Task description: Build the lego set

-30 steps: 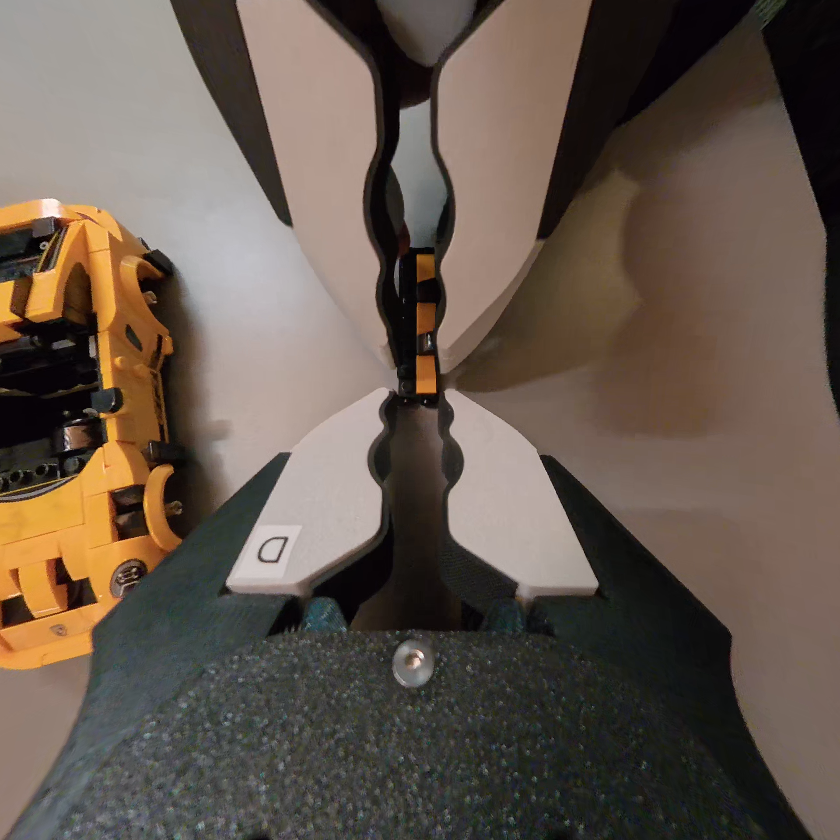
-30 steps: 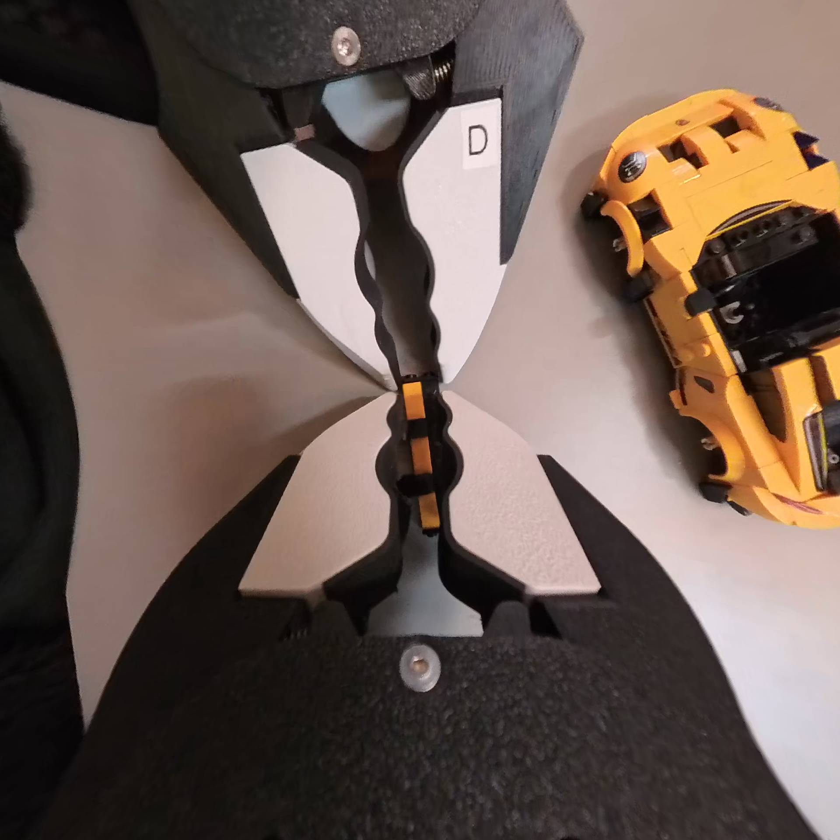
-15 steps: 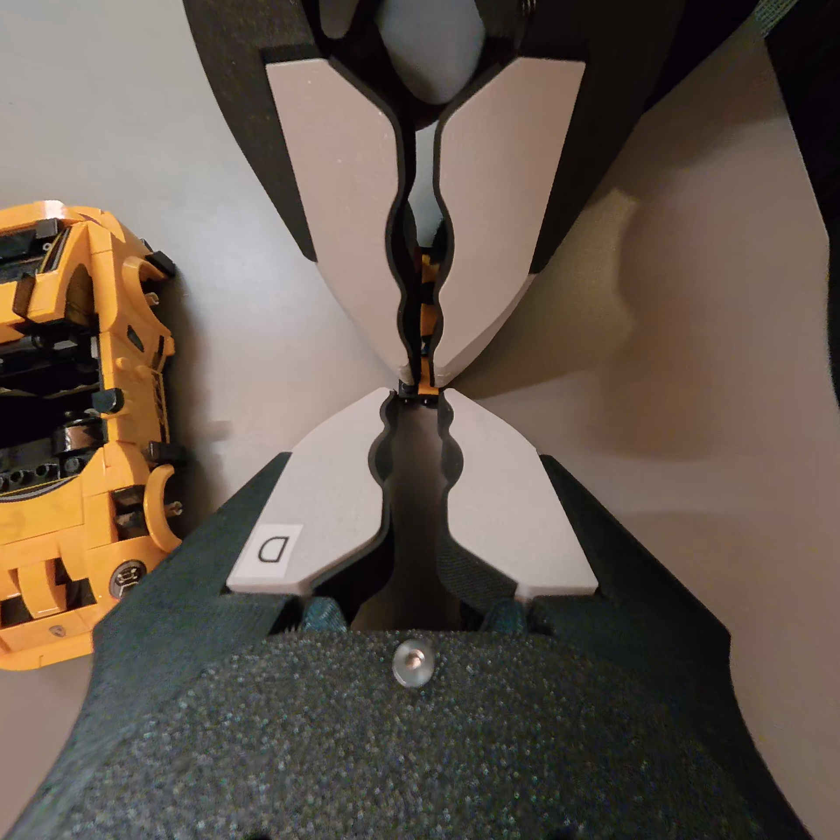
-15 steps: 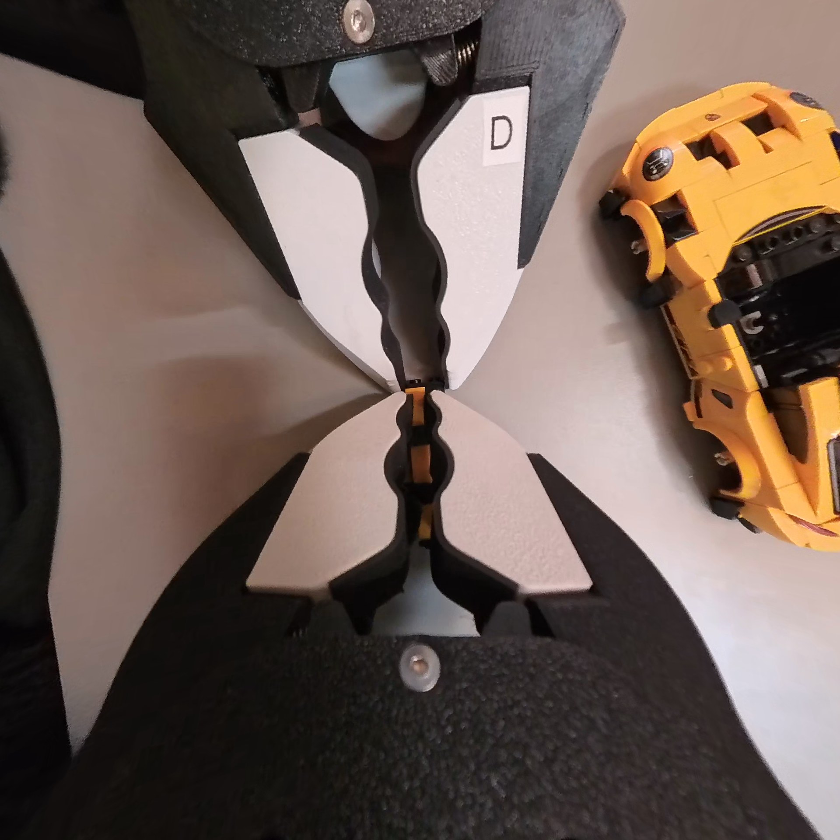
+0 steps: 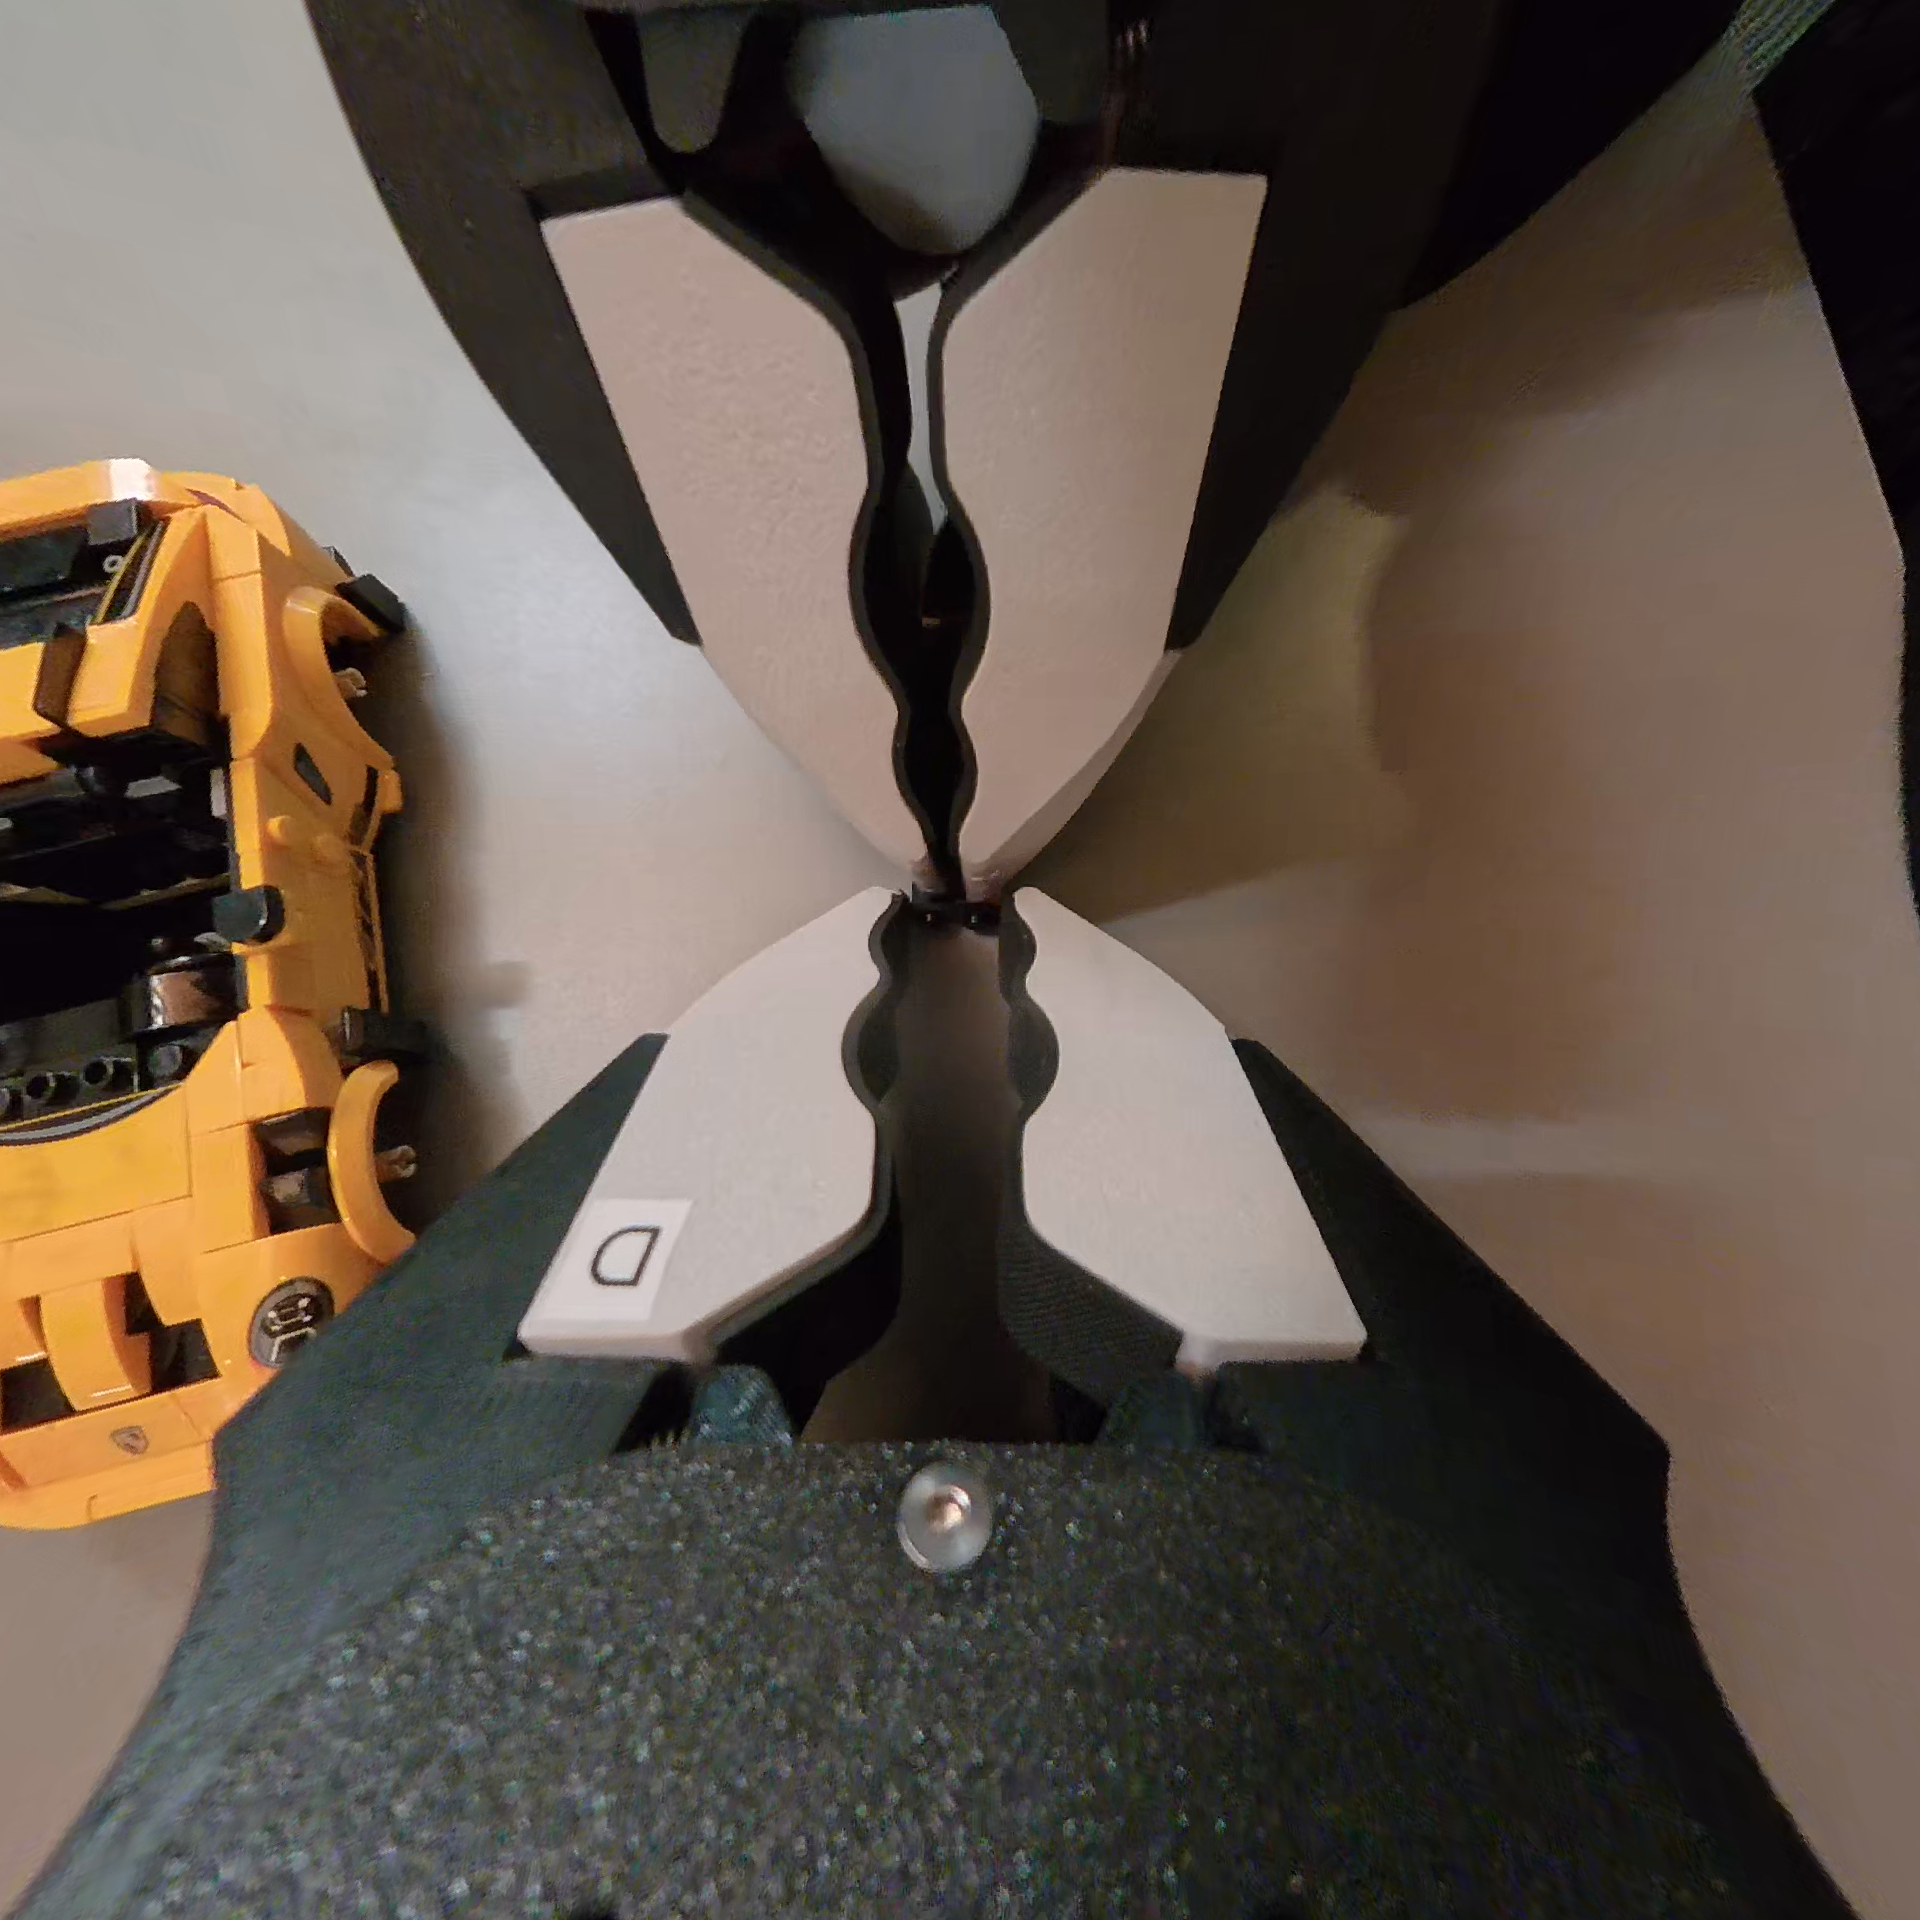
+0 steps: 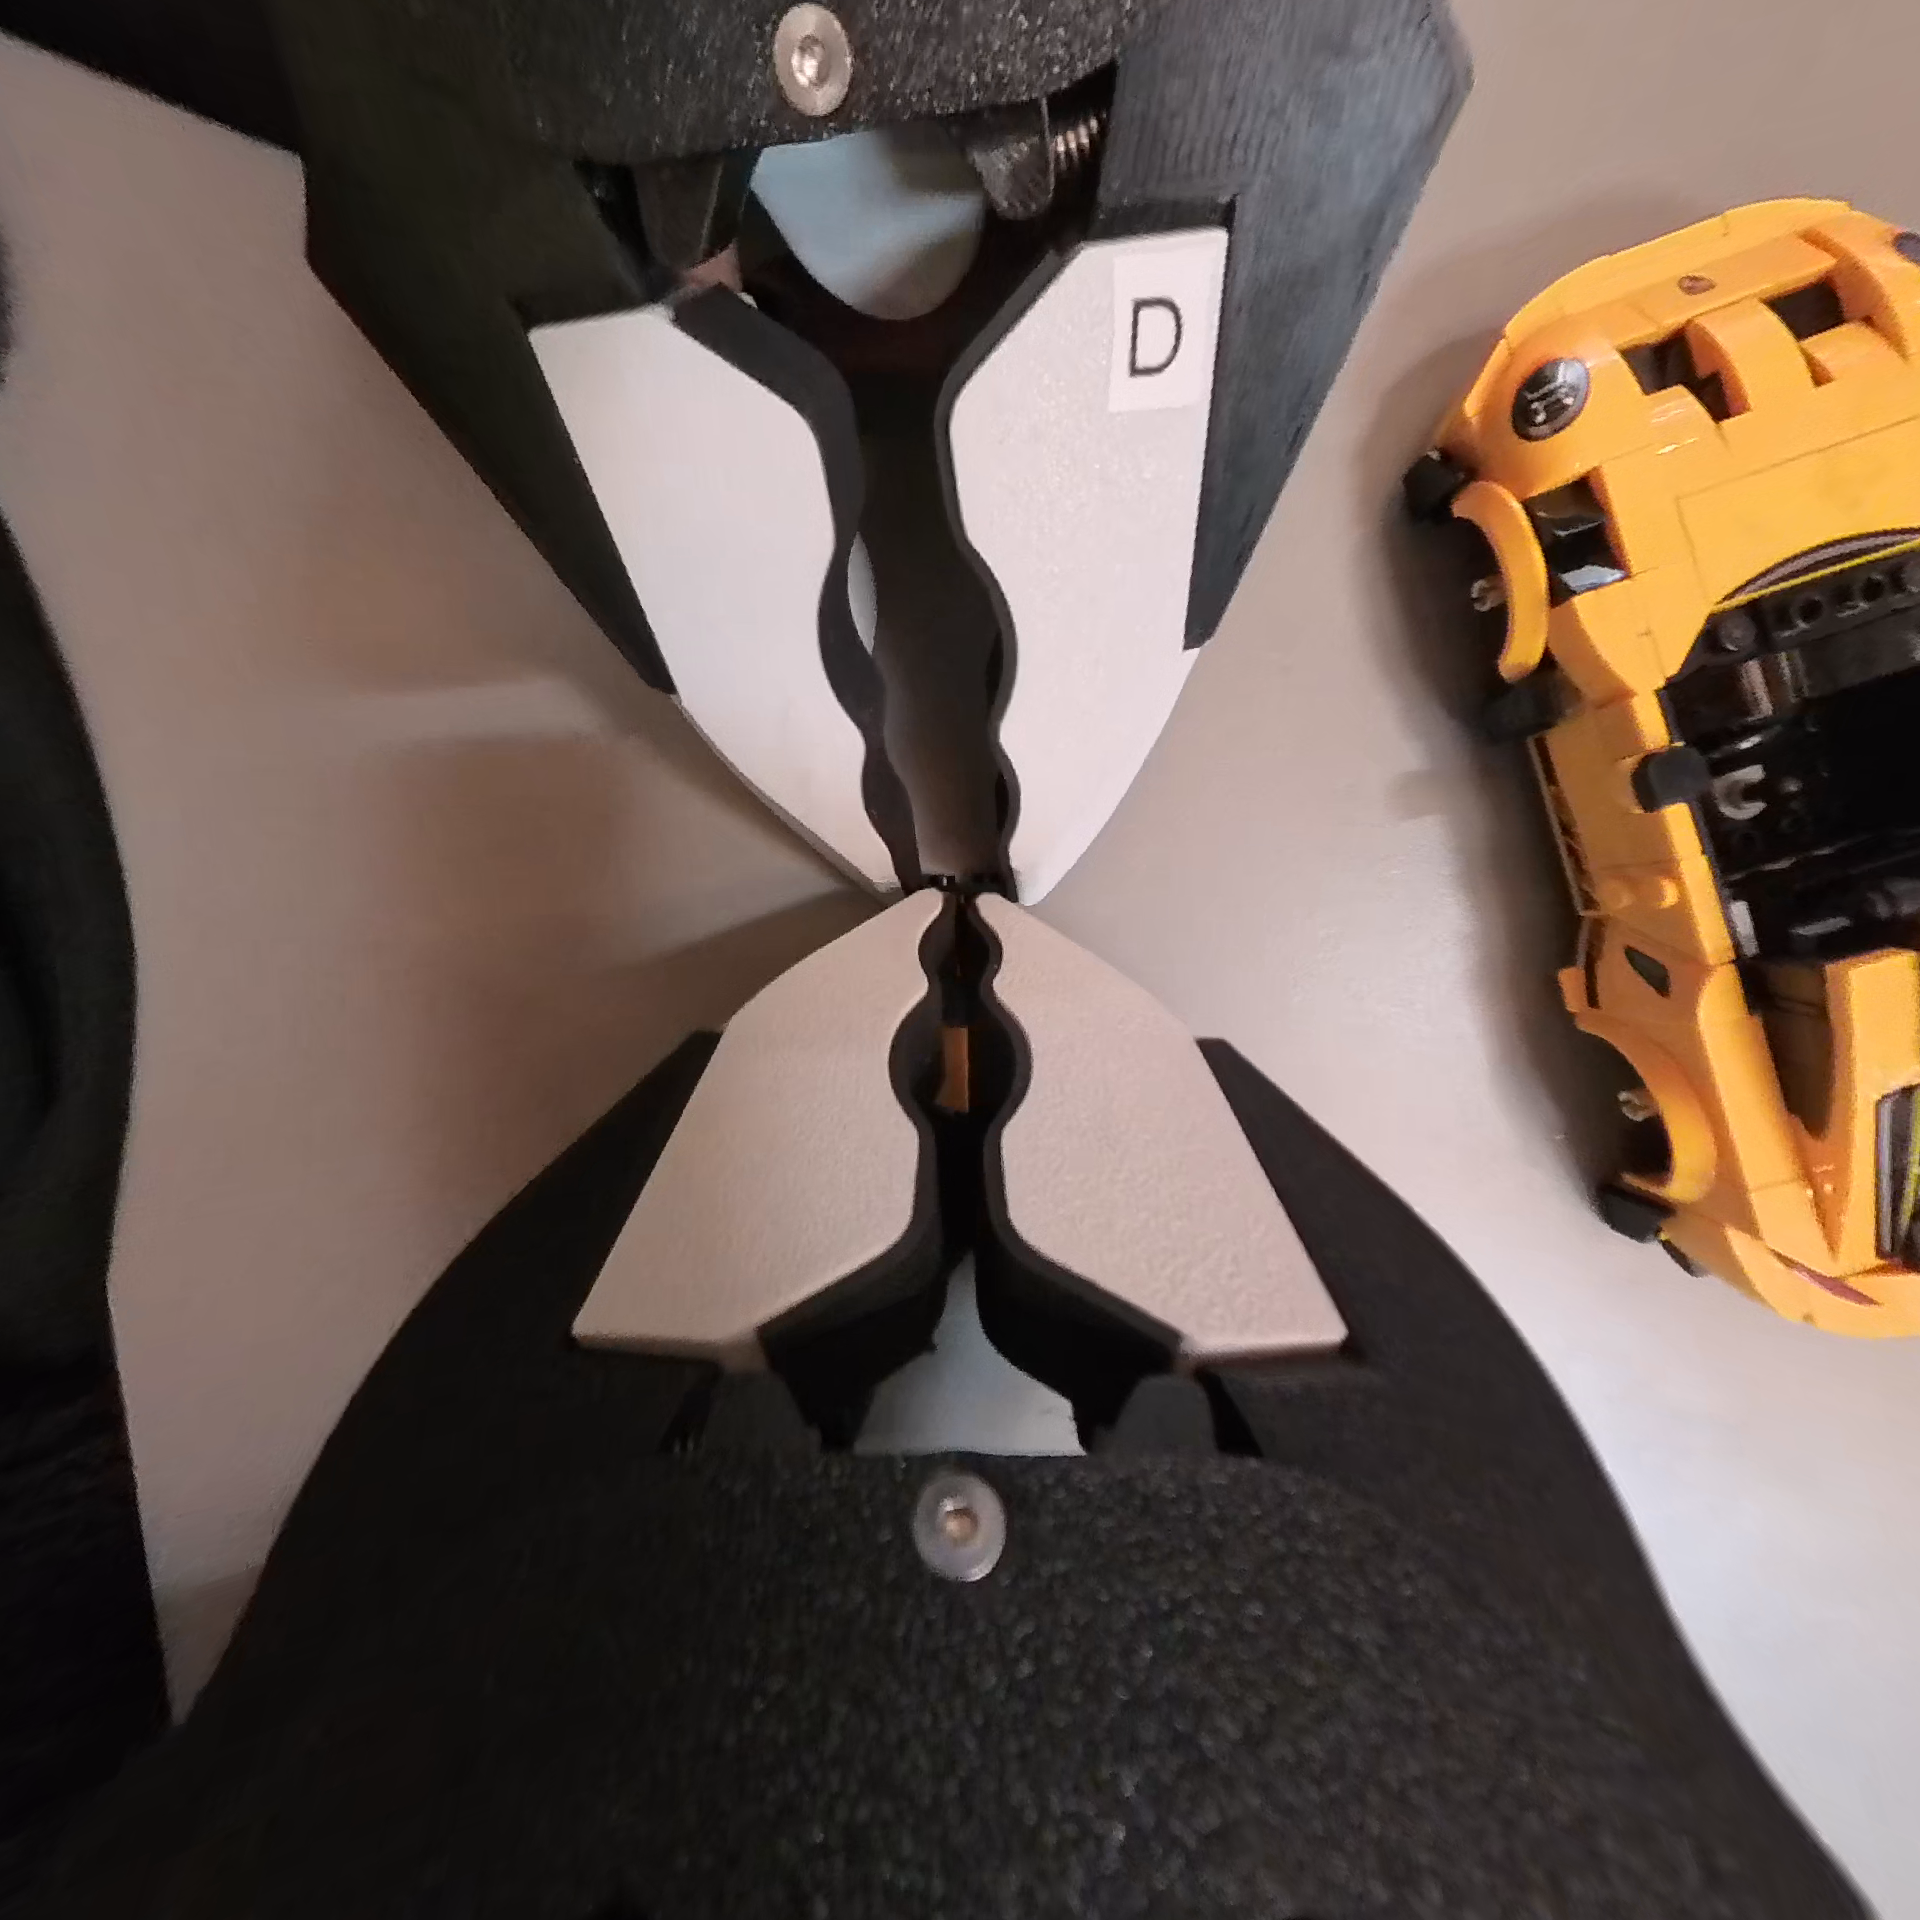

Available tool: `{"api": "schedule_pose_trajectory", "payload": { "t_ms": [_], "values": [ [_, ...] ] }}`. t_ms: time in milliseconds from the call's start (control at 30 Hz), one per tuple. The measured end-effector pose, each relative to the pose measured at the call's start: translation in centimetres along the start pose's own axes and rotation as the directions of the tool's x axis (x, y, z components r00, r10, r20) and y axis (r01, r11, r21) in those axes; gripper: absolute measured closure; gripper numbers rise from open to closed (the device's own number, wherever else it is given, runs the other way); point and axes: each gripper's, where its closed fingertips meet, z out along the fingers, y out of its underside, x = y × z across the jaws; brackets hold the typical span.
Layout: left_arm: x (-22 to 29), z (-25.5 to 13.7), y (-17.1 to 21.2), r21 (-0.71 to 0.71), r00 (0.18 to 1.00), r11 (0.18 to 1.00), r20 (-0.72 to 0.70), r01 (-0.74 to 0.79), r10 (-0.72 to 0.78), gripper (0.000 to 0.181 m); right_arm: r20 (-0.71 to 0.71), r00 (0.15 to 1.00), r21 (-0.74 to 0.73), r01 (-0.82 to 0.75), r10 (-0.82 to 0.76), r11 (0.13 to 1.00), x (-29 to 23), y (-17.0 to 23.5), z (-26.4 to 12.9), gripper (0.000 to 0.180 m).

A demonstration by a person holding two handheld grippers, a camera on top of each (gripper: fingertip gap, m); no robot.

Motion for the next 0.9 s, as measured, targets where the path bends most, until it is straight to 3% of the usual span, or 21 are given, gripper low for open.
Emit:
{"api": "schedule_pose_trajectory", "payload": {
  "t_ms": [200, 367, 600, 900],
  "values": [
    [0.0, 0.0, 0.0, 0.002, 1.0, 1.0, 0.002, -0.004, 0.004, 0.164, -0.036, 0.999, -0.004, 0.029, -0.029, 1.0, 0.0, -0.1, 0.0, 0.18],
    [0.0, 0.0, 0.0, 0.003, 1.0, 1.0, 0.005, -0.014, 0.014, 0.164, -0.058, 0.998, 0.142, -0.026, 0.034, 0.989, 0.0, -0.9, -0.9, 0.179],
    [0.1, 0.0, 0.0, 0.002, 1.0, 1.0, 0.006, -0.021, 0.021, 0.165, -0.127, 0.984, 0.32, -0.077, 0.123, 0.944, 0.6, 0.2, -4.3, 0.161],
    [0.1, 0.1, -0.1, 0.003, 1.0, 1.0, 0.005, -0.025, 0.025, 0.165, -0.158, 0.968, 0.334, -0.134, 0.195, 0.933, 0.4, 4.9, -5.3, 0.139]
  ]
}}
